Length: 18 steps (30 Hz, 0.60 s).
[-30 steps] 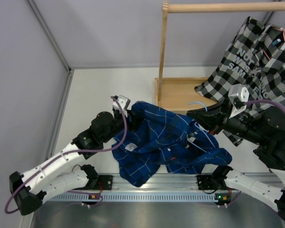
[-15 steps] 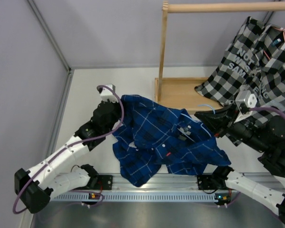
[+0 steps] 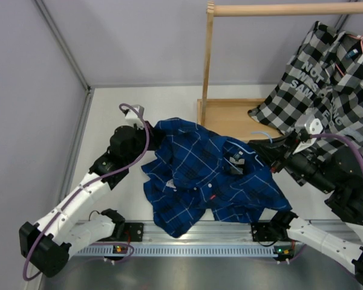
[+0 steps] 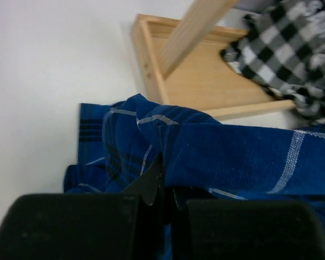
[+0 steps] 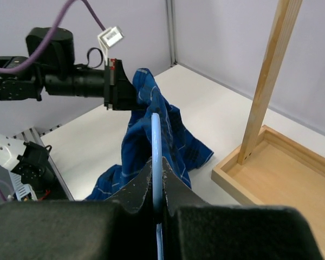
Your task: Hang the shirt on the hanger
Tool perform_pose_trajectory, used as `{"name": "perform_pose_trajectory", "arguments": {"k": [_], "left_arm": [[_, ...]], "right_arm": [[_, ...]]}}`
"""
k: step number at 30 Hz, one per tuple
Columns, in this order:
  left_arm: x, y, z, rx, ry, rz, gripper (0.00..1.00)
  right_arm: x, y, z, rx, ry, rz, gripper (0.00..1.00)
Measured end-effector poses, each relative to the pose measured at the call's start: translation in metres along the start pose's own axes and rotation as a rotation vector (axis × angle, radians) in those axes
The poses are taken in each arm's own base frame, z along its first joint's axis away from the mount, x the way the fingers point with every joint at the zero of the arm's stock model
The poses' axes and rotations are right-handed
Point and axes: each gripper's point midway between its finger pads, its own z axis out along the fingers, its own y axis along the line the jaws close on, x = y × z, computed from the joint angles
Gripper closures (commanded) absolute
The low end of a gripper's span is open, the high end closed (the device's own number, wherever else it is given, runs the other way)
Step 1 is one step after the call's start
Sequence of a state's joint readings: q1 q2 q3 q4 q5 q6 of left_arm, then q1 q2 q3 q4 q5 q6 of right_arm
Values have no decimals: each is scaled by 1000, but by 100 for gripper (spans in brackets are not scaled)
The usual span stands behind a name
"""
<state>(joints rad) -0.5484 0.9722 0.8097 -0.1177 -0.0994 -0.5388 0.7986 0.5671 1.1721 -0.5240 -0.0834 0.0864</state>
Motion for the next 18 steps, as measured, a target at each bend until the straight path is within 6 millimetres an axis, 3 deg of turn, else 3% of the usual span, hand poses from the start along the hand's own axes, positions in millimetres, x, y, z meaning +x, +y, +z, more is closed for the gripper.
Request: {"name": "perform_pose_trajectory", "arguments": {"k": [5, 8, 11, 14, 15, 16, 17, 18], "left_arm": [[-16, -40, -26, 203, -10, 41, 100], [-32, -52, -36, 240, -38, 61, 100], [-41, -46, -38, 186, -55, 66, 100], [-38, -21, -33, 55, -54, 62, 100], [-36, -14, -31, 23, -48, 63, 93], [-32, -7, -27, -11, -34, 67, 53], [-26, -1, -23, -38, -14, 74, 23], [-21, 3, -19, -58, 5, 73, 2]], "right_arm": [[4, 0, 9, -2, 19, 4, 100], [6, 0, 15, -4, 31, 6, 100], [9, -1, 19, -4, 41, 7, 100], [9, -2, 20, 1, 42, 7, 100], [8, -2, 19, 3, 39, 7, 100], [7, -2, 18, 5, 34, 7, 100], [6, -2, 16, 6, 30, 6, 100], [5, -2, 15, 6, 23, 6, 100]]}}
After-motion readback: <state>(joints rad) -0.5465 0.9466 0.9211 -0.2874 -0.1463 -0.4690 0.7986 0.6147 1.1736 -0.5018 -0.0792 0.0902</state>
